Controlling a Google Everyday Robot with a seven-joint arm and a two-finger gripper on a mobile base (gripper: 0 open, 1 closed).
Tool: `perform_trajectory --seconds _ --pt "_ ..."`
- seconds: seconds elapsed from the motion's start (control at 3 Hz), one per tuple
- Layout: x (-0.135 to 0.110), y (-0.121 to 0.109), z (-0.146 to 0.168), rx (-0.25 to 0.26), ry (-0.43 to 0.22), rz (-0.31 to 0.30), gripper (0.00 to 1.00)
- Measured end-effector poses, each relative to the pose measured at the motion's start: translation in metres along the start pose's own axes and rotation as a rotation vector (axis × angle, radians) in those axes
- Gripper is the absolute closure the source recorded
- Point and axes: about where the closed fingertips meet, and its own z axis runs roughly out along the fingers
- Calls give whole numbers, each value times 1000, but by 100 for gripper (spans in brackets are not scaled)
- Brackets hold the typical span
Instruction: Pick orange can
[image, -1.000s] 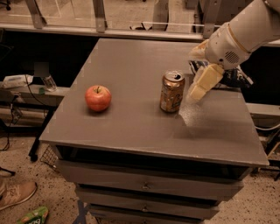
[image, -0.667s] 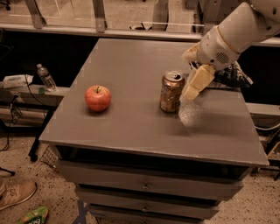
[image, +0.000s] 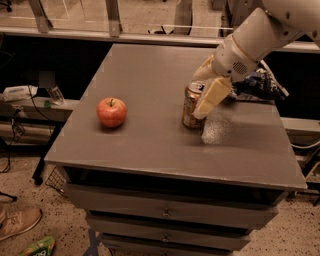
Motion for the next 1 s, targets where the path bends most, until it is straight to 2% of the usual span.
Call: perform_trajectory --seconds 0.67,1.0 --pt "-6 0 10 -33 0 -11 64" --pt "-14 -1 -12 16 -3 -37 89"
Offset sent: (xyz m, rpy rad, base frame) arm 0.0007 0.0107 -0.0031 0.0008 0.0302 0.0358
